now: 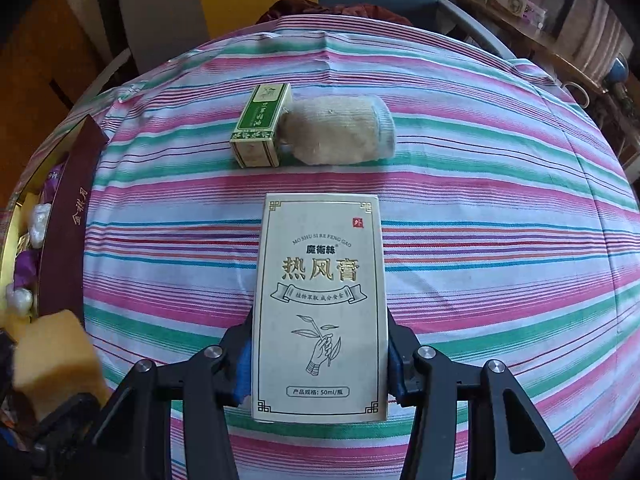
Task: Organize objects
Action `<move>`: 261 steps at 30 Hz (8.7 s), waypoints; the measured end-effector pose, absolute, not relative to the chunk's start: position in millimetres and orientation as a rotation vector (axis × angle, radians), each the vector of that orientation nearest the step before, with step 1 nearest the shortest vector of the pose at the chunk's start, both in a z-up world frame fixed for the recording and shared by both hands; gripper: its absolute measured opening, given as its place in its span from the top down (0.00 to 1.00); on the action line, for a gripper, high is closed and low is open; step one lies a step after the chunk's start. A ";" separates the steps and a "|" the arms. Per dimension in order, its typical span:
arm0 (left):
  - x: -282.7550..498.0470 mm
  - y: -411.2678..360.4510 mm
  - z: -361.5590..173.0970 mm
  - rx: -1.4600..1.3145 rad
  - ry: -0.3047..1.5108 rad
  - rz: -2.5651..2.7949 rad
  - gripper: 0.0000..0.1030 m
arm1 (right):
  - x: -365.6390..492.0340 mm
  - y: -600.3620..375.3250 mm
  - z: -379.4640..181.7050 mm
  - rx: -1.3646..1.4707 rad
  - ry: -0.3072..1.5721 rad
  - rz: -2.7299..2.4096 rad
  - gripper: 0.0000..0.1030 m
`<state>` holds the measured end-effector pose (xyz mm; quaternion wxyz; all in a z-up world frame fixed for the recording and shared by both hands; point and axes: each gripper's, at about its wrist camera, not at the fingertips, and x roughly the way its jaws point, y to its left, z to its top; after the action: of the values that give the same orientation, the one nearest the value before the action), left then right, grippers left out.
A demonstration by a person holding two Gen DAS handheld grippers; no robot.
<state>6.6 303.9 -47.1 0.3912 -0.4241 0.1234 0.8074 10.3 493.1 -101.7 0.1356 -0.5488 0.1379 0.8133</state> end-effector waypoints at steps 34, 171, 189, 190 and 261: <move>-14.5 197.6 -28.0 -1.108 0.131 2.264 0.57 | 9.7 491.6 -101.7 -1.566 0.385 2.352 0.50; -32.3 17.5 -14.8 -1.173 -0.056 2.624 0.46 | -43.7 246.8 -19.9 -1.532 0.376 2.886 0.26; -32.6 100.6 4.8 -1.091 0.168 2.530 0.46 | -23.1 425.0 -2.7 -1.210 0.347 2.629 0.26; -32.9 106.4 5.7 -1.086 0.182 2.523 0.46 | -21.6 437.1 -4.5 -1.187 0.353 2.608 0.26; -162.1 425.9 -108.7 -1.427 0.217 2.060 0.66 | 26.3 576.2 -59.9 -1.052 1.055 2.187 0.24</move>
<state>-162.1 425.9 -108.7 0.3081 -0.5397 0.0822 0.7791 26.3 576.2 -59.9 0.2450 -0.3855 0.3865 0.8013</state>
